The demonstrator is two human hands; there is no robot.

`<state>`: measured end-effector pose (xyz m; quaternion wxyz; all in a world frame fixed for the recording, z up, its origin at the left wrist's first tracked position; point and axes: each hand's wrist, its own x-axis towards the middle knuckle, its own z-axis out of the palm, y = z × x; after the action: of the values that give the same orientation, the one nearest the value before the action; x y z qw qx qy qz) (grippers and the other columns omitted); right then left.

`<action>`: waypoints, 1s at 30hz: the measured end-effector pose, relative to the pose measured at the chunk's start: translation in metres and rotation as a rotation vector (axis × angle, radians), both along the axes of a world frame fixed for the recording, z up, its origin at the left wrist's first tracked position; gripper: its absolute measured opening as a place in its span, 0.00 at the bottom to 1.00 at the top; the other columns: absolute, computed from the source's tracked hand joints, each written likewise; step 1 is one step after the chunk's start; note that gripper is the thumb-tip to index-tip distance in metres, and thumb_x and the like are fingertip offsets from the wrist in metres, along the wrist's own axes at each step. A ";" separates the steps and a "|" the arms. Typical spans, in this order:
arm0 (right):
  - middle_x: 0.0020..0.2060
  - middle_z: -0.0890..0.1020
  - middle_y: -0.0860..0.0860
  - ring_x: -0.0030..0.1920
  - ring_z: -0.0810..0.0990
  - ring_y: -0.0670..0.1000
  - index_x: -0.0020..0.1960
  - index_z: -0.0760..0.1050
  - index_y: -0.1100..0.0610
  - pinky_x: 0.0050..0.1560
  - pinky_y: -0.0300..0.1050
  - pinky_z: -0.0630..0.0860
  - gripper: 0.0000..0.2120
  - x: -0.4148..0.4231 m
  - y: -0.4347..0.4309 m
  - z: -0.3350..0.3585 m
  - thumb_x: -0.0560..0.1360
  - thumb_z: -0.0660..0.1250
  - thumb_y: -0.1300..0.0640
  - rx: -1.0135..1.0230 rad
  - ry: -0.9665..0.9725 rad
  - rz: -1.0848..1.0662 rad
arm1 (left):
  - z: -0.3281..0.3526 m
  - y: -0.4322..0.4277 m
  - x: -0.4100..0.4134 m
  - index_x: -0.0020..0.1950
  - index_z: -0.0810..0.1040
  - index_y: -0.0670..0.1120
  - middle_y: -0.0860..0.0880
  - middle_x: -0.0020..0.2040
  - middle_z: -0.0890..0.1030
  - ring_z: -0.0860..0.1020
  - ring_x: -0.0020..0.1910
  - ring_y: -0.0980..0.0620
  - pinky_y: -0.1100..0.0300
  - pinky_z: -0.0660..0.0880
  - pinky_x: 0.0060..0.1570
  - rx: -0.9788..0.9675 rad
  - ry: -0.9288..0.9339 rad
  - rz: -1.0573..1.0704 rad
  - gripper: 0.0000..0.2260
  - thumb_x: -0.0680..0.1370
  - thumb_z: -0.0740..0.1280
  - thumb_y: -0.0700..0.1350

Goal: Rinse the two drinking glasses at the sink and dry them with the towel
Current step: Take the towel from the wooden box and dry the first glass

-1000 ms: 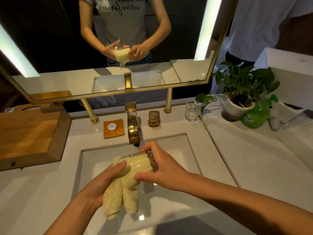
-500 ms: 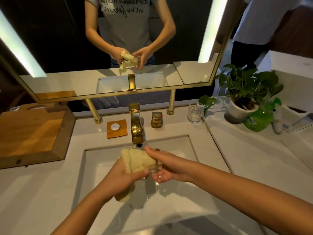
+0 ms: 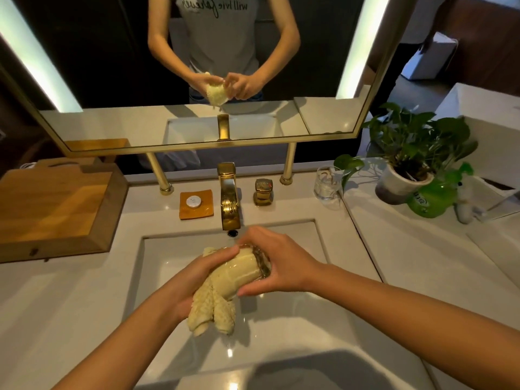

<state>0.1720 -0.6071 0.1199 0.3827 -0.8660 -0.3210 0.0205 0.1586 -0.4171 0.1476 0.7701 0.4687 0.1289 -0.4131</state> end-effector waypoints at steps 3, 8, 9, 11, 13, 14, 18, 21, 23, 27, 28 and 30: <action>0.47 0.79 0.52 0.38 0.80 0.47 0.55 0.69 0.51 0.33 0.44 0.78 0.23 -0.002 0.011 -0.003 0.67 0.77 0.50 0.317 0.477 -0.204 | 0.015 -0.008 -0.002 0.53 0.80 0.43 0.43 0.45 0.84 0.82 0.43 0.48 0.55 0.80 0.42 0.267 -0.435 -0.061 0.14 0.71 0.72 0.48; 0.39 0.81 0.55 0.30 0.77 0.52 0.54 0.79 0.53 0.32 0.39 0.73 0.35 -0.002 0.010 -0.006 0.55 0.79 0.34 0.705 1.250 -0.222 | 0.019 -0.012 -0.009 0.57 0.77 0.59 0.59 0.54 0.81 0.78 0.54 0.60 0.67 0.72 0.53 0.895 -1.223 -0.408 0.24 0.64 0.65 0.66; 0.35 0.81 0.54 0.25 0.75 0.48 0.50 0.81 0.54 0.26 0.35 0.71 0.34 -0.002 0.007 -0.002 0.52 0.81 0.34 0.717 1.374 -0.163 | 0.015 -0.010 -0.010 0.60 0.77 0.57 0.57 0.57 0.80 0.77 0.56 0.58 0.68 0.70 0.53 1.022 -1.326 -0.449 0.25 0.66 0.63 0.66; 0.33 0.81 0.54 0.21 0.75 0.45 0.47 0.81 0.57 0.21 0.33 0.72 0.35 -0.004 0.002 0.004 0.50 0.82 0.36 0.729 1.571 -0.063 | 0.014 -0.005 -0.007 0.62 0.77 0.52 0.52 0.59 0.80 0.76 0.57 0.54 0.69 0.66 0.52 1.056 -1.441 -0.481 0.22 0.70 0.65 0.59; 0.39 0.84 0.56 0.30 0.82 0.50 0.56 0.77 0.58 0.30 0.39 0.81 0.39 -0.006 -0.004 0.004 0.53 0.81 0.36 0.676 1.620 0.018 | 0.021 0.001 0.002 0.59 0.78 0.50 0.52 0.56 0.80 0.76 0.54 0.56 0.68 0.70 0.52 0.871 -1.391 -0.541 0.18 0.71 0.71 0.53; 0.44 0.84 0.57 0.38 0.85 0.53 0.61 0.74 0.58 0.39 0.44 0.83 0.42 -0.006 -0.006 0.004 0.55 0.80 0.35 0.617 1.590 0.067 | 0.025 0.005 0.007 0.58 0.78 0.49 0.53 0.54 0.80 0.77 0.52 0.58 0.66 0.72 0.51 0.720 -1.301 -0.596 0.17 0.71 0.73 0.48; 0.57 0.80 0.52 0.58 0.79 0.53 0.65 0.69 0.52 0.61 0.49 0.76 0.47 -0.003 -0.002 0.014 0.52 0.80 0.35 0.405 1.317 0.109 | 0.033 0.006 0.010 0.55 0.76 0.50 0.57 0.48 0.80 0.79 0.48 0.60 0.69 0.74 0.47 0.503 -1.055 -0.700 0.18 0.69 0.76 0.41; 0.55 0.81 0.51 0.56 0.80 0.51 0.62 0.71 0.49 0.62 0.49 0.77 0.43 -0.003 0.008 0.015 0.52 0.80 0.35 0.408 1.194 0.000 | 0.030 0.001 0.008 0.51 0.77 0.53 0.54 0.45 0.81 0.80 0.41 0.63 0.72 0.73 0.38 0.513 -1.020 -0.521 0.11 0.71 0.73 0.45; 0.57 0.81 0.53 0.56 0.81 0.53 0.64 0.70 0.49 0.62 0.51 0.77 0.36 -0.002 0.011 0.010 0.61 0.76 0.38 0.478 1.163 -0.077 | 0.027 0.000 0.006 0.51 0.78 0.53 0.53 0.44 0.82 0.81 0.40 0.61 0.69 0.75 0.37 0.544 -0.952 -0.342 0.11 0.72 0.70 0.55; 0.53 0.84 0.50 0.53 0.83 0.50 0.61 0.72 0.47 0.55 0.45 0.79 0.35 -0.003 0.011 0.010 0.59 0.78 0.37 0.575 1.076 -0.079 | 0.029 0.000 -0.005 0.47 0.79 0.52 0.57 0.38 0.83 0.80 0.38 0.62 0.70 0.74 0.37 0.587 -0.947 -0.181 0.12 0.78 0.60 0.56; 0.51 0.84 0.49 0.53 0.83 0.50 0.60 0.72 0.47 0.53 0.44 0.80 0.39 -0.005 0.011 0.011 0.54 0.78 0.33 0.591 1.035 -0.091 | 0.030 0.000 -0.009 0.44 0.77 0.53 0.61 0.35 0.82 0.79 0.36 0.64 0.73 0.72 0.35 0.559 -0.924 -0.105 0.10 0.79 0.57 0.51; 0.52 0.84 0.49 0.51 0.84 0.50 0.58 0.72 0.45 0.49 0.43 0.80 0.41 -0.007 0.015 0.007 0.50 0.77 0.30 0.658 0.910 -0.190 | 0.032 0.000 -0.014 0.47 0.74 0.58 0.68 0.37 0.81 0.78 0.40 0.70 0.77 0.71 0.38 0.524 -0.906 0.034 0.09 0.79 0.55 0.48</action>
<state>0.1645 -0.5920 0.1271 0.7321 -0.6304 -0.0341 0.2559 0.1442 -0.4174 0.1801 0.6119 0.7753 -0.1104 -0.1105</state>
